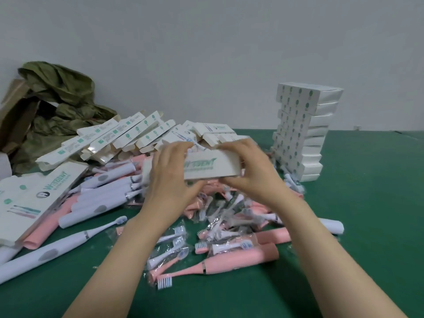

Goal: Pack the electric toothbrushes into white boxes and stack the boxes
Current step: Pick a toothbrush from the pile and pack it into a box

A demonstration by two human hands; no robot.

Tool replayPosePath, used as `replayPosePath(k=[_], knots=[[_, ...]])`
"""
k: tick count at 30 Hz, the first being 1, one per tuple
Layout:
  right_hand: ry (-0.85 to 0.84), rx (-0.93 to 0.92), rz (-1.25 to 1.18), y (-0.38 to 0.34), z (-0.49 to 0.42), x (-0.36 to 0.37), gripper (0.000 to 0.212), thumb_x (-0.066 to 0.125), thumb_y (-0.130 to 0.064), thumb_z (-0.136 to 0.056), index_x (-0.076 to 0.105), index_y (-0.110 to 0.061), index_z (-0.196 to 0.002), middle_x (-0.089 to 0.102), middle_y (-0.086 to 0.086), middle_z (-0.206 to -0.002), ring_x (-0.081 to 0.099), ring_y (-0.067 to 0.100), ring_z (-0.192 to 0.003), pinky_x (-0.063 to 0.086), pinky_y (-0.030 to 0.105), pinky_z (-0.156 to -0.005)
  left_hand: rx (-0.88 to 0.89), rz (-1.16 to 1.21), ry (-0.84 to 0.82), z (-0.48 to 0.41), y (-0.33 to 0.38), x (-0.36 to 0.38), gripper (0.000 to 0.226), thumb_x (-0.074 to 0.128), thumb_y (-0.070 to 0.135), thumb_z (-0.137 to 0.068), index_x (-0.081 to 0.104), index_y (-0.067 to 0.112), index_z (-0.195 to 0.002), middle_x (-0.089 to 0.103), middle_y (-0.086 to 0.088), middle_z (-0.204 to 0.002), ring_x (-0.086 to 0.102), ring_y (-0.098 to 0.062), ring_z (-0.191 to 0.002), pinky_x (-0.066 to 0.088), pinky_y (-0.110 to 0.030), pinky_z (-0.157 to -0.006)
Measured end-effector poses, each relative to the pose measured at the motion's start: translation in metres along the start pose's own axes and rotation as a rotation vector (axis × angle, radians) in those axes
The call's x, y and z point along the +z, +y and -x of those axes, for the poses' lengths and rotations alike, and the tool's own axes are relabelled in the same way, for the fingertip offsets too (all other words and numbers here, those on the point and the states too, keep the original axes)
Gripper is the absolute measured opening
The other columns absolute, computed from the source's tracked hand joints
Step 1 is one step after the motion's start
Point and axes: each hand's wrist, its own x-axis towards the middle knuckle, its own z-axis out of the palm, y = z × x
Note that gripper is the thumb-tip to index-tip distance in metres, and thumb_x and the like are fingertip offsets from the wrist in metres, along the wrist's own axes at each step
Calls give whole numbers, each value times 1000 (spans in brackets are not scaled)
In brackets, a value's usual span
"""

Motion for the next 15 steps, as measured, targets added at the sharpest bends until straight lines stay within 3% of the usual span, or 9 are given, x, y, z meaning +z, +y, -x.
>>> replayPosePath(k=[3,6,8,10,12,15], knots=[[242,228,-55,29,29,-34,57,78,-13,-68,54,-23,-118,52,-6,-111,47,7,-100,37,12,-80,76,55,64,8,27,10,47,65,17,-81,49,17,-124,33,14,-114,24,6,-107,25,-22,-94],[411,406,-165,57,67,-58,50,78,-9,-68,53,-27,-108,61,-3,-107,58,15,-96,46,24,-76,213,108,-309,12,58,37,34,58,28,-87,53,22,-121,42,15,-108,41,-3,-102,39,-27,-93],[494,493,-159,72,92,-65,47,78,-10,-69,54,-25,-106,63,-1,-107,60,17,-95,47,30,-77,285,86,-559,12,79,63,38,57,32,-89,54,22,-126,52,6,-118,48,-13,-109,43,-37,-96],[585,580,-162,82,113,-68,43,77,-11,-70,56,-23,-105,65,-2,-104,61,16,-93,45,27,-76,352,4,-716,14,95,87,45,56,35,-91,49,23,-134,53,-2,-130,47,-21,-118,41,-40,-99],[655,675,-172,90,126,-68,40,76,-13,-71,57,-20,-106,65,-2,-104,61,16,-93,44,27,-75,403,-91,-804,17,101,102,42,52,41,-93,52,28,-132,58,-2,-124,50,-25,-115,42,-41,-96],[694,790,-139,95,133,-71,42,77,-18,-72,57,-16,-108,64,1,-106,60,18,-93,43,29,-76,435,-132,-788,16,96,106,29,46,44,-95,58,31,-117,62,2,-99,54,-23,-98,44,-37,-79]])
